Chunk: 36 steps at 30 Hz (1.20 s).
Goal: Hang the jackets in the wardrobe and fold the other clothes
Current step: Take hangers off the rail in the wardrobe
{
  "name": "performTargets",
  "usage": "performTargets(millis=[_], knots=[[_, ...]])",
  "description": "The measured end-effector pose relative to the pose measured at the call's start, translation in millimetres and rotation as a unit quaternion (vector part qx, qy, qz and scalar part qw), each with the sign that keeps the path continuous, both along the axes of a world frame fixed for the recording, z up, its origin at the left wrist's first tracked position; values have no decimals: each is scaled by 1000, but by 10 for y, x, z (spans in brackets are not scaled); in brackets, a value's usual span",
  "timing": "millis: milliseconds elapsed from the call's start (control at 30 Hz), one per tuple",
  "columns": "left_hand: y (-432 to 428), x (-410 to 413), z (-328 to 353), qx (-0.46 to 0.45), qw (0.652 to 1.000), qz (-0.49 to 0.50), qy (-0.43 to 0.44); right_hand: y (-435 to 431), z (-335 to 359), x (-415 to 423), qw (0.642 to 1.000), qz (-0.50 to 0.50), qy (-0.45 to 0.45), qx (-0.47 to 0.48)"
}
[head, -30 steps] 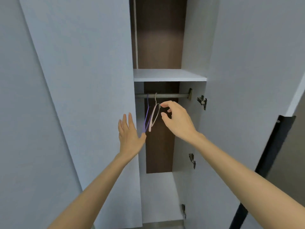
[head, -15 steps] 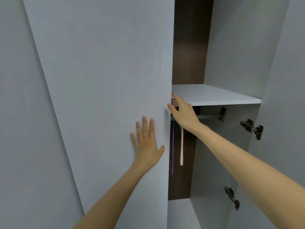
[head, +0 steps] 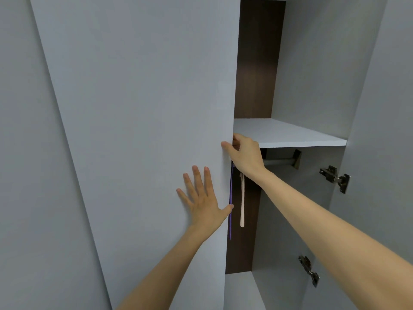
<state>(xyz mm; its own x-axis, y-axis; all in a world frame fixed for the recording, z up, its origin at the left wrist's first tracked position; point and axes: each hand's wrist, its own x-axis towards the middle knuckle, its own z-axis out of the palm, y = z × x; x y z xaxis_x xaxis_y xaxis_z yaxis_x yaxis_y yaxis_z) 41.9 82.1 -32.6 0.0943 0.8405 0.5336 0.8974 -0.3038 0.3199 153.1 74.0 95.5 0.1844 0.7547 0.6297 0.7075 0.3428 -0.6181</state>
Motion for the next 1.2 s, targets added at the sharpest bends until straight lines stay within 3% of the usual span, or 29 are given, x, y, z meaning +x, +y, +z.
performTargets(millis=[200, 700, 1067, 1200], knots=[[-389, 23, -10, 10, 999, 42, -16, -479, -39, 6, 999, 22, -16, 32], [-1984, -422, -80, 49, 974, 28, -219, -1872, -17, -542, 977, 194, -32, 81], [-2780, -1278, -234, 25, 936, 88, -339, -2275, 73, -1329, 940, 339, -2, 22], [-2992, -1600, -222, 55, 916, 82, -390, -2360, 51, -1740, 930, 365, 30, 18]])
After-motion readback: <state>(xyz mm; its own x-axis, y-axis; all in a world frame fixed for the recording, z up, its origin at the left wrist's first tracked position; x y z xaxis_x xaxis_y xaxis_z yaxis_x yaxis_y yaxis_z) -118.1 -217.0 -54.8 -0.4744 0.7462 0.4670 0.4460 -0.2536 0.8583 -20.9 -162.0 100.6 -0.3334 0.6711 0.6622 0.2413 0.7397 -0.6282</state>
